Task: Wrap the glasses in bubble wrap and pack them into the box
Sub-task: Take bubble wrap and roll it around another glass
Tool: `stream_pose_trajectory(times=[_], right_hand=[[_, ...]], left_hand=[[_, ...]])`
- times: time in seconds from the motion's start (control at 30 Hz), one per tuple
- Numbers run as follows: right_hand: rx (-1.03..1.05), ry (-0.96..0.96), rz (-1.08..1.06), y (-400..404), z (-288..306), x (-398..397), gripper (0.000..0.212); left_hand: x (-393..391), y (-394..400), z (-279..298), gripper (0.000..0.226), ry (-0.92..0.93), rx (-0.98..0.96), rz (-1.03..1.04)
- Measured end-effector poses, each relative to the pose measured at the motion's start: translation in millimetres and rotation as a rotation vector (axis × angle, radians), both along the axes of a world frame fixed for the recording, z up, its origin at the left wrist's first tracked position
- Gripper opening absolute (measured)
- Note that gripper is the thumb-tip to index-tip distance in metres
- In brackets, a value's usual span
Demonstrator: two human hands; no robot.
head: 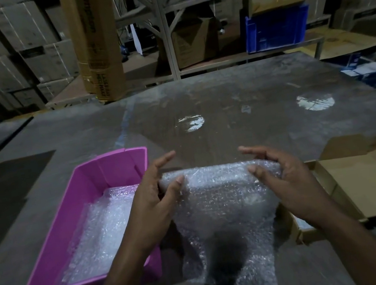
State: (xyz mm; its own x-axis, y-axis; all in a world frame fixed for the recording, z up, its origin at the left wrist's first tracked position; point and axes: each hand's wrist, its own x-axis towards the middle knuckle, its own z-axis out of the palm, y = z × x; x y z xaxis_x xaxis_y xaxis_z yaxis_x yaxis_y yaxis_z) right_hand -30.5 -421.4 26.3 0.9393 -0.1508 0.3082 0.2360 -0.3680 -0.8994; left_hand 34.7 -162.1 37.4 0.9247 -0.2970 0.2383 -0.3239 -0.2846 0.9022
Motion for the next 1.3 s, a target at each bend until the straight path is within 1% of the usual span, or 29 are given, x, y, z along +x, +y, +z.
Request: stream_pose_trajectory(times=[0.07,0.17,0.27,0.3,0.33,0.37,0.4,0.43,0.47,0.57,0.63,0.7,0.77,0.8,0.87,0.93,1.0,1.07,1.1,1.17,1.2,1.3], right_hand=[[0.004,-0.024,0.027,0,-2,0,0.031],[-0.059,-0.01,0.076,-2,-1,0,0.025],[-0.129,0.025,0.078,-3,0,-1,0.04],[-0.141,0.026,0.05,-3,-1,0,0.039],[-0.137,0.019,0.022,-3,-1,0,0.035],[-0.121,0.01,-0.004,-3,-2,1,0.028],[-0.097,0.001,-0.02,-2,-2,1,0.021],[-0.079,-0.007,-0.025,-2,-2,1,0.014],[-0.067,-0.009,-0.02,-2,-2,1,0.01],[-0.086,-0.001,-0.013,-2,-1,1,0.015],[-0.06,0.016,-0.018,-2,-1,0,0.017],[-0.021,0.009,-0.006,-1,-1,-1,0.026],[0.069,0.013,0.05,-1,-3,0,0.03],[0.101,0.021,0.082,-2,-4,0,0.032],[0.082,0.029,0.128,-4,-5,0,0.034],[0.037,0.065,0.167,-3,-2,-1,0.031],[-0.017,0.095,0.175,-2,2,-3,0.039],[-0.063,0.091,0.149,-1,3,-3,0.046],[-0.084,0.076,0.127,0,2,-2,0.046],[-0.1,0.051,0.075,1,1,-1,0.044],[-0.096,0.043,0.053,1,0,0,0.04],[-0.129,0.027,0.036,0,-4,2,0.027]], left_hand=[[0,-1,-1,0.047,0.014,0.005,-0.001],[-4,-5,6,0.037,0.003,-0.036,-0.071],[-4,-6,10,0.03,0.046,-0.068,-0.128],[-4,-6,11,0.027,0.072,-0.083,-0.15],[-4,-5,11,0.029,0.098,-0.088,-0.173],[-5,-5,11,0.036,0.111,-0.076,-0.192],[-5,-5,10,0.042,0.103,-0.049,-0.192],[-4,-5,8,0.042,0.086,-0.026,-0.171],[-3,-5,6,0.036,0.064,-0.019,-0.132],[2,-4,1,0.014,-0.027,-0.022,-0.049],[2,-4,1,0.01,-0.027,-0.05,-0.047],[0,-5,2,0.016,0.031,-0.094,-0.06],[-1,-5,0,0.033,0.046,-0.081,-0.058],[-1,-5,-1,0.037,0.034,-0.06,-0.047],[0,-5,0,0.035,0.002,-0.028,-0.041],[-1,-7,3,0.034,-0.005,-0.041,-0.068],[-3,-8,6,0.032,0.026,-0.065,-0.08],[-2,-6,7,0.024,0.05,-0.074,-0.114],[-1,-5,6,0.029,0.063,-0.053,-0.136],[2,-3,1,0.047,0.052,0.025,-0.145],[3,-3,-1,0.047,0.054,0.027,-0.136],[4,-4,-3,0.028,0.047,-0.016,-0.09]])
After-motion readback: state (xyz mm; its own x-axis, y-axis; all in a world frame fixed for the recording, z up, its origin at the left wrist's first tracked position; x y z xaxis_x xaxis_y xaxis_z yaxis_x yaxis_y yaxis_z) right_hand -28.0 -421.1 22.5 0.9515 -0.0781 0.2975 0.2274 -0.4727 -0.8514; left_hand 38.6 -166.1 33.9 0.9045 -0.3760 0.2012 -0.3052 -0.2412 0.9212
